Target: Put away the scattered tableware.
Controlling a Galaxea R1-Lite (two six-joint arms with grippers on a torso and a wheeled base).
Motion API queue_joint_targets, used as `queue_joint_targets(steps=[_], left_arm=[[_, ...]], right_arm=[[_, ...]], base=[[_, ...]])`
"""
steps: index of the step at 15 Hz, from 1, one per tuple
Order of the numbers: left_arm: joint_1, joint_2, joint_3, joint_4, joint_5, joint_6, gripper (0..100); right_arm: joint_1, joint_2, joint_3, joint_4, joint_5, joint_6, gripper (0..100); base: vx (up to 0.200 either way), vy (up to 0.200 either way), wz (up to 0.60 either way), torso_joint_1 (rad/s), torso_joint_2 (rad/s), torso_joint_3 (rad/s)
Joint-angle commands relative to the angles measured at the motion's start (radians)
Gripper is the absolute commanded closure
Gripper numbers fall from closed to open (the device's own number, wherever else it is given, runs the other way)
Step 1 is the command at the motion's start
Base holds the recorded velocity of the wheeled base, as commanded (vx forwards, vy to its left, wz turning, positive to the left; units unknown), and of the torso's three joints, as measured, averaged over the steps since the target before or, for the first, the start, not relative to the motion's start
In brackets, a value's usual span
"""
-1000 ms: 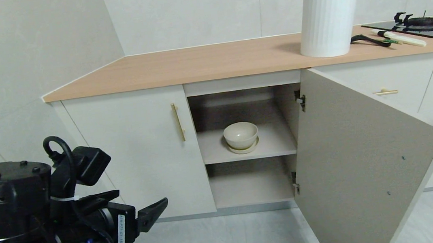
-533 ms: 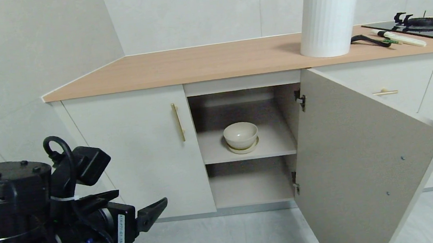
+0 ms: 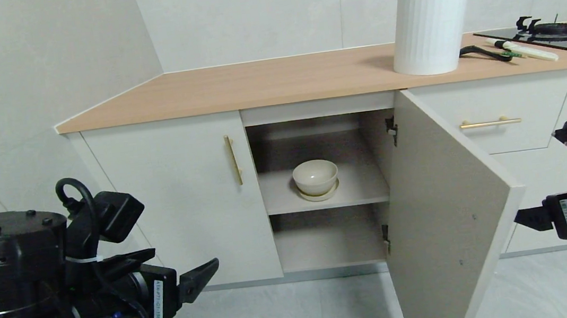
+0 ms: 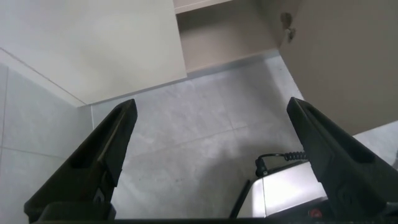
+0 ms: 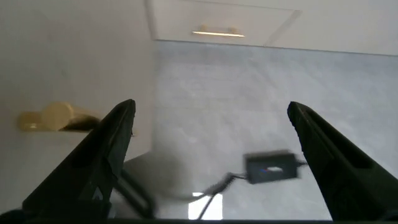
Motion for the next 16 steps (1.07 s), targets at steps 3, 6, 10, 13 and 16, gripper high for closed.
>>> queue_joint_targets(steps=[3,6,10,13,16], left_arm=[[-0.001,-0.003,-0.002,0.0,0.001,0.0,0],[0.001,-0.03,-0.003,0.0,-0.005,-0.014,0],[0.004,-0.036,0.006,-0.065,-0.007,-0.023,0],[0.004,-0.026,0.001,-0.069,-0.005,-0.023,0],[0.019,0.029,0.012,-0.168,0.001,-0.022,0]], right_arm=[[0.126,0.132,0.042,-0.191,0.002,0.124,0],[0.155,0.235,0.042,-0.352,0.014,0.145,0],[0.225,0.315,-0.083,-0.361,0.155,0.096,0],[0.225,0.435,-0.207,-0.369,0.183,0.07,0],[0.224,0.505,-0.216,-0.391,0.2,0.088,0]], base=[[0.0,0.0,0.0,0.0,0.0,0.0],[0.0,0.0,0.0,0.0,0.0,0.0],[0.0,0.0,0.0,0.0,0.0,0.0],[0.0,0.0,0.0,0.0,0.0,0.0],[0.0,0.0,0.0,0.0,0.0,0.0]])
